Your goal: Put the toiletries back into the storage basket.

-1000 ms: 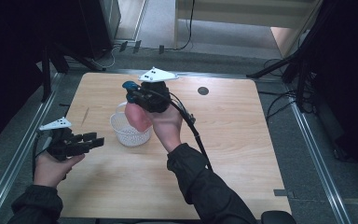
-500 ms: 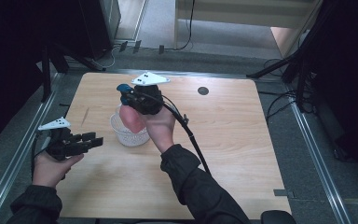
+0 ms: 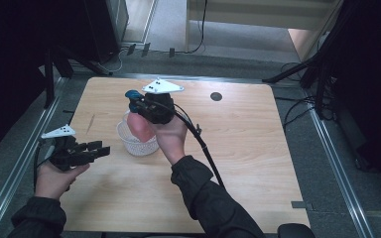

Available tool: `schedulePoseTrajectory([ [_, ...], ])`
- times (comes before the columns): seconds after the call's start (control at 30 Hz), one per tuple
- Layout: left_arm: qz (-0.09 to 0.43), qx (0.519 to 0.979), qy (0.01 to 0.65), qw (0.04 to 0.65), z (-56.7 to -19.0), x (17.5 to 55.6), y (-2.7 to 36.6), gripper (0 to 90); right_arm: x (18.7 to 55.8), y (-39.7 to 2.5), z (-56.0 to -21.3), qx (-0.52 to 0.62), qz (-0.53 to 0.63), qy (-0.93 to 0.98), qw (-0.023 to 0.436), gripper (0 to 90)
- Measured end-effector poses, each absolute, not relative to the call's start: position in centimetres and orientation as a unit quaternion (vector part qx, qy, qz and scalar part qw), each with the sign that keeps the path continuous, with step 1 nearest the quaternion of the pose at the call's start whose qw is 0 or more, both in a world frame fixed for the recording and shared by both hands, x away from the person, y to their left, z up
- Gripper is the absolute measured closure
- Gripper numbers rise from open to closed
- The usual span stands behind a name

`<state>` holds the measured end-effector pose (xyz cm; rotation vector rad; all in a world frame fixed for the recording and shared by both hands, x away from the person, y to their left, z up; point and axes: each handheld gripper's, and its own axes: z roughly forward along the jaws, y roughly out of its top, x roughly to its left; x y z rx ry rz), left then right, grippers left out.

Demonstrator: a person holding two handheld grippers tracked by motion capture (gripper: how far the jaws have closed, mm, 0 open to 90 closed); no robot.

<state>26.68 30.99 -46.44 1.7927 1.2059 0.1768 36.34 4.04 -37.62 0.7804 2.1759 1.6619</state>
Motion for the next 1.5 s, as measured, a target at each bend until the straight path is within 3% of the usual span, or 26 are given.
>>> schedulePoseTrajectory([
  [0.33,0.072,0.731,0.491,0.468,-46.5,26.7,31.0,48.1,36.1,3.8,-38.3,0.281,0.578,0.748,0.164,82.7],
  [1.5,0.069,0.735,0.490,0.464,-46.5,26.8,30.9,48.1,36.2,2.5,-44.6,0.315,0.561,0.754,0.128,82.5],
])
